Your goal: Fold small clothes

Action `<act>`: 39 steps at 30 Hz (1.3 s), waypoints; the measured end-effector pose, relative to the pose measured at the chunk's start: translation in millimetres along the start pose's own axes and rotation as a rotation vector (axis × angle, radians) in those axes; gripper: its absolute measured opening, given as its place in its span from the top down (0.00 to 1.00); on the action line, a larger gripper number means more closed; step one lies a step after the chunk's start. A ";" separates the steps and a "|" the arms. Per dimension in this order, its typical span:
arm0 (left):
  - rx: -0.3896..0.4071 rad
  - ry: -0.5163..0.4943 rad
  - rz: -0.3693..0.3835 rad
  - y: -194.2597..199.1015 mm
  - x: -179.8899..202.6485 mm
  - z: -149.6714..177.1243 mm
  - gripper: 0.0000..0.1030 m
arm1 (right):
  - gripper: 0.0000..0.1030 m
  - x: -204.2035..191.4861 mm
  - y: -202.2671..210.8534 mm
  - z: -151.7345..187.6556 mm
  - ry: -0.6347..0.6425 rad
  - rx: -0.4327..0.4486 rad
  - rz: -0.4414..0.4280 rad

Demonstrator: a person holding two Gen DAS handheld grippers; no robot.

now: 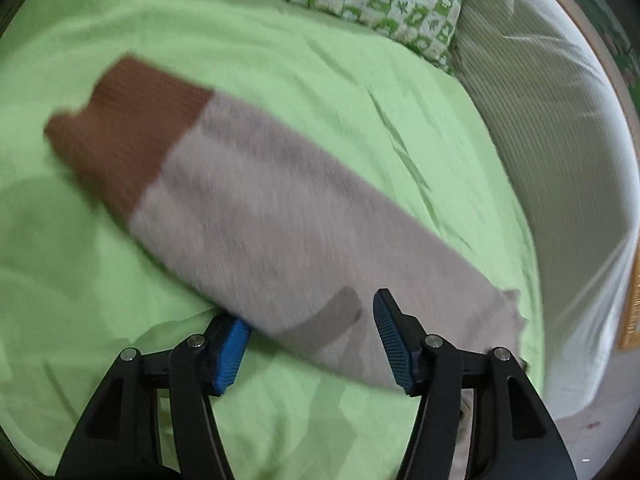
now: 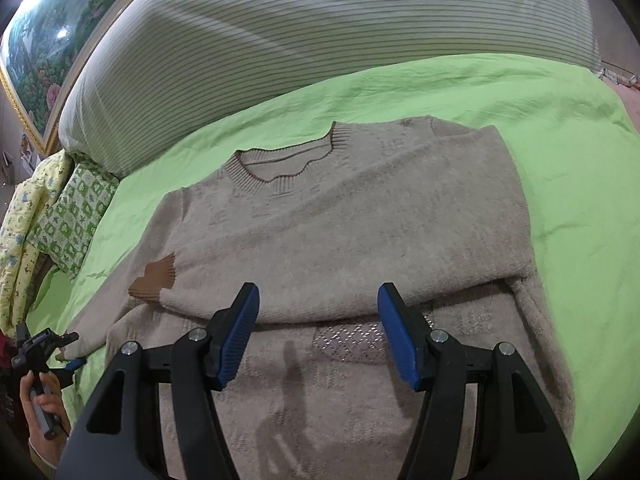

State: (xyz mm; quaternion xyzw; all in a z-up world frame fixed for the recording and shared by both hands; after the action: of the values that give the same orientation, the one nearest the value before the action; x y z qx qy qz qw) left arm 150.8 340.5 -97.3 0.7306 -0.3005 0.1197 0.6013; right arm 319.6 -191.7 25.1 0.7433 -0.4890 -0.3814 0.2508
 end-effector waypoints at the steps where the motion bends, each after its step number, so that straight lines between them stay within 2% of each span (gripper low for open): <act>1: 0.014 -0.019 -0.028 -1.0 2.9 -2.9 0.57 | 0.39 1.9 -1.4 -1.3 0.005 0.003 0.009; 2: 0.023 -0.034 -0.046 -1.7 5.7 -5.4 0.76 | 0.39 4.9 -3.8 -3.3 0.004 0.005 0.021; 3: 0.025 -0.054 -0.055 -3.3 7.6 -9.8 0.85 | 0.39 7.0 -5.0 -4.4 0.002 0.006 0.025; 5: 0.033 -0.082 -0.057 -3.3 15.9 -12.1 0.93 | 0.39 12.9 -8.1 -7.4 0.002 0.016 0.031; 8: 0.094 -0.149 -0.024 14.5 35.9 -15.6 0.95 | 0.39 24.3 -13.0 -6.9 -0.013 0.010 0.049; 13: 0.185 -0.341 0.077 53.8 106.5 -4.1 0.95 | 0.39 42.1 -15.3 1.9 -0.054 -0.008 0.031; 17: 0.207 -0.535 0.198 68.7 196.4 40.8 0.95 | 0.39 45.0 -6.7 2.7 -0.086 0.011 0.003; 21: 0.145 -0.716 0.334 61.2 284.8 115.1 0.95 | 0.39 50.0 11.0 -0.3 -0.122 0.041 -0.006; 24: 0.068 -0.893 0.386 37.2 344.7 191.6 0.90 | 0.39 60.3 29.2 -4.8 -0.140 0.081 0.004; 26: -0.043 -1.010 0.382 9.5 366.3 241.3 0.62 | 0.39 72.7 39.3 -6.5 -0.163 0.100 0.024; 27: -0.115 -1.065 0.364 -7.4 370.9 269.4 0.57 | 0.39 77.5 41.7 -6.7 -0.175 0.103 0.030; 30: -0.194 -1.162 0.321 -25.0 362.1 318.0 0.56 | 0.39 96.1 49.3 -6.6 -0.216 0.097 0.051; 32: -0.217 -1.179 0.349 -17.6 347.7 327.0 0.49 | 0.39 102.6 55.1 -5.7 -0.220 0.095 0.057; 33: -0.212 -1.186 0.351 -13.5 341.4 326.0 0.47 | 0.39 102.8 56.8 -5.3 -0.213 0.097 0.058; 35: -0.169 -1.205 0.331 0.0 319.2 314.0 0.37 | 0.39 100.8 59.3 -5.0 -0.192 0.099 0.056; 39: -0.026 -1.184 0.209 16.0 271.6 268.5 0.34 | 0.39 82.3 50.0 -9.6 -0.147 0.083 0.014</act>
State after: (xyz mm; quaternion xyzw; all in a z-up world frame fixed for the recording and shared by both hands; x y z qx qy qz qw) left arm 306.2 3.5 -5.4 0.6320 -0.6561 -0.2529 0.3257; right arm 319.6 -287.1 41.6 0.7196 -0.5266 -0.4126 0.1859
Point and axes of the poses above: each gripper's, at about its wrist camera, not at the fingertips, and y roughly against the way its jaws point, x to its right, z to its underside, the point moved 2 cm from there along -y, roughly the way its jaws point, and after that the axes turned 3 degrees about y, right-handed, at the moved point
